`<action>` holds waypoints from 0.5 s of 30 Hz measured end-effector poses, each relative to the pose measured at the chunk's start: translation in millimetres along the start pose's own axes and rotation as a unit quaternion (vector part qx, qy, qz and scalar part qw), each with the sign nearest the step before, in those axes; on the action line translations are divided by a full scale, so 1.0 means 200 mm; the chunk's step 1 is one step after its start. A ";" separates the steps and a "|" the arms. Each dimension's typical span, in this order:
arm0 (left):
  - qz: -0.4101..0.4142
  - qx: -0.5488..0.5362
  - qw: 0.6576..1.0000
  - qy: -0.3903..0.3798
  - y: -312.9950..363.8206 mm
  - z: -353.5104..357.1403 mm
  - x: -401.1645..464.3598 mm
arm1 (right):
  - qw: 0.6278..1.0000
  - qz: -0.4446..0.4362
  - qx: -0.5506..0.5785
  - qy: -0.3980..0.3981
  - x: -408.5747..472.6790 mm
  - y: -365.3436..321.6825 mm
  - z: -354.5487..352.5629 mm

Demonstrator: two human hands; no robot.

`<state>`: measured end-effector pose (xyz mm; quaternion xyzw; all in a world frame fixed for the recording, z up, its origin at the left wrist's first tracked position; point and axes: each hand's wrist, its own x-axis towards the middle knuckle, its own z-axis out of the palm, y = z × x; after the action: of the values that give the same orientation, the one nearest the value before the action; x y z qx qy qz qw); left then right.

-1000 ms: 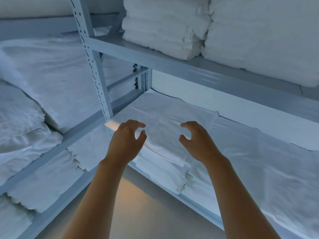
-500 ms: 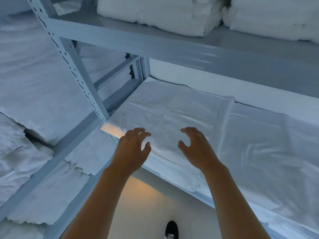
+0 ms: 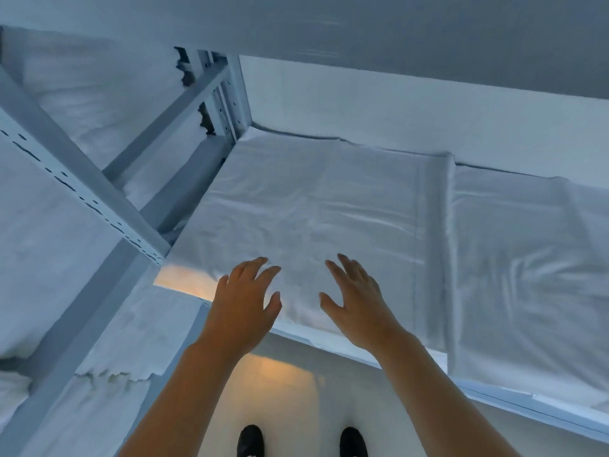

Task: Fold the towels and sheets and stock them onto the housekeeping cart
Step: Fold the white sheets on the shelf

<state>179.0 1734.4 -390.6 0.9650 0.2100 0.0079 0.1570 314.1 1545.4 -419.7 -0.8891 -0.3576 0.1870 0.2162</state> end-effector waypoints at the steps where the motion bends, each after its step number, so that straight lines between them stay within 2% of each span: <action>1: 0.008 0.003 1.000 -0.009 -0.06 0.04 0.04 | 1.000 0.007 -0.001 0.000 0.04 -0.02 0.04; 9: 0.046 0.010 0.996 -0.076 -0.49 0.24 0.31 | 0.998 0.058 0.001 0.009 0.36 -0.13 0.35; 15: 0.073 0.041 0.990 -0.113 -0.71 0.37 0.49 | 0.996 0.070 0.003 0.054 0.61 -0.18 0.55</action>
<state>217.6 1875.8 -509.0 0.9780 0.1204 -0.0980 0.1393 322.6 1683.1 -514.9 -0.9202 -0.2813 0.1543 0.2241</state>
